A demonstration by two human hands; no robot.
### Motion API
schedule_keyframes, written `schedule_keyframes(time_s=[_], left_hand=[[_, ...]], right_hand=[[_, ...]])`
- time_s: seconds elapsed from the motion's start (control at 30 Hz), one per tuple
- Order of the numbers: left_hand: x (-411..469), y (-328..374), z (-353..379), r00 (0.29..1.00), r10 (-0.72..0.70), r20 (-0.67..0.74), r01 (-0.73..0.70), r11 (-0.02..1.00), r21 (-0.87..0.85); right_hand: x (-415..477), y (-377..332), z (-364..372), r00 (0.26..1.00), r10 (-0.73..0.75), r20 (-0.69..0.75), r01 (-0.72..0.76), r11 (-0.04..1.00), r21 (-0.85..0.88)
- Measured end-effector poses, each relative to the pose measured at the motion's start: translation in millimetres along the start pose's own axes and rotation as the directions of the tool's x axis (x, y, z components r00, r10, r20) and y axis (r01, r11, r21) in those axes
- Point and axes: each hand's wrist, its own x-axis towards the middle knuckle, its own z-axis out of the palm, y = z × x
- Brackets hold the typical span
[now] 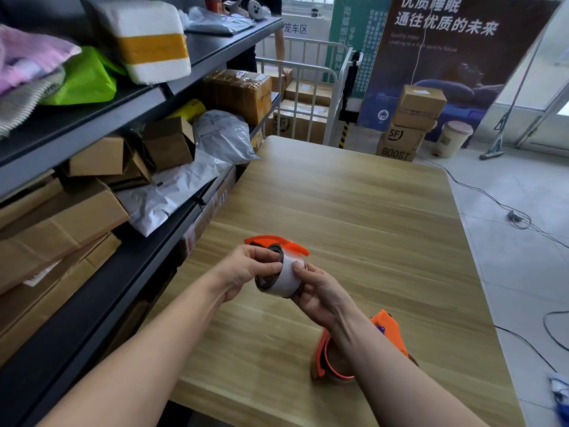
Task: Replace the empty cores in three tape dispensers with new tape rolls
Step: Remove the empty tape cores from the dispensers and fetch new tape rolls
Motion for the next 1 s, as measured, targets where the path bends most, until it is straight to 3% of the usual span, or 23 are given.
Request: schedule_keyframes(time_s=[0.13, 0.3, 0.4, 0.6, 0.67, 0.77, 0.83, 1.0], left_hand=[[-2, -4, -8, 0.993, -0.006, 0.114, 0.005, 1.0, 0.014], [-4, -11, -14, 0.993, -0.02, 0.118, 0.032, 0.994, -0.108], [-4, -15, -16, 0.993, -0.003, 0.116, 0.015, 0.995, -0.098], [-2, -12, -5, 0.968, 0.113, -0.226, -0.104, 0.993, 0.053], [-2, -13, -2, 0.952, 0.128, -0.279, -0.127, 0.992, 0.019], [-5, -11, 1, 0.988, 0.046, -0.151, -0.065, 0.99, -0.126], [-5, -14, 2, 0.998, 0.023, -0.05, -0.026, 0.997, -0.07], [-4, -18, 7, 0.998, 0.004, -0.061, -0.01, 0.996, -0.09]], right_hand=[[0, 1, 7, 1.0, -0.001, 0.004, 0.001, 0.998, -0.065], [0, 2, 15, 1.0, 0.019, -0.015, -0.02, 0.997, -0.076], [1, 3, 17, 0.999, 0.022, -0.036, -0.026, 0.995, -0.093], [-2, -1, 29, 0.985, -0.051, -0.166, 0.028, 0.991, -0.133], [0, -2, 29, 0.971, -0.081, -0.225, 0.038, 0.981, -0.189], [1, -2, 28, 0.951, -0.121, -0.286, 0.052, 0.97, -0.239], [0, -1, 27, 0.949, -0.135, -0.285, 0.074, 0.973, -0.217], [-5, -8, 28, 0.95, -0.143, -0.277, 0.082, 0.972, -0.22]])
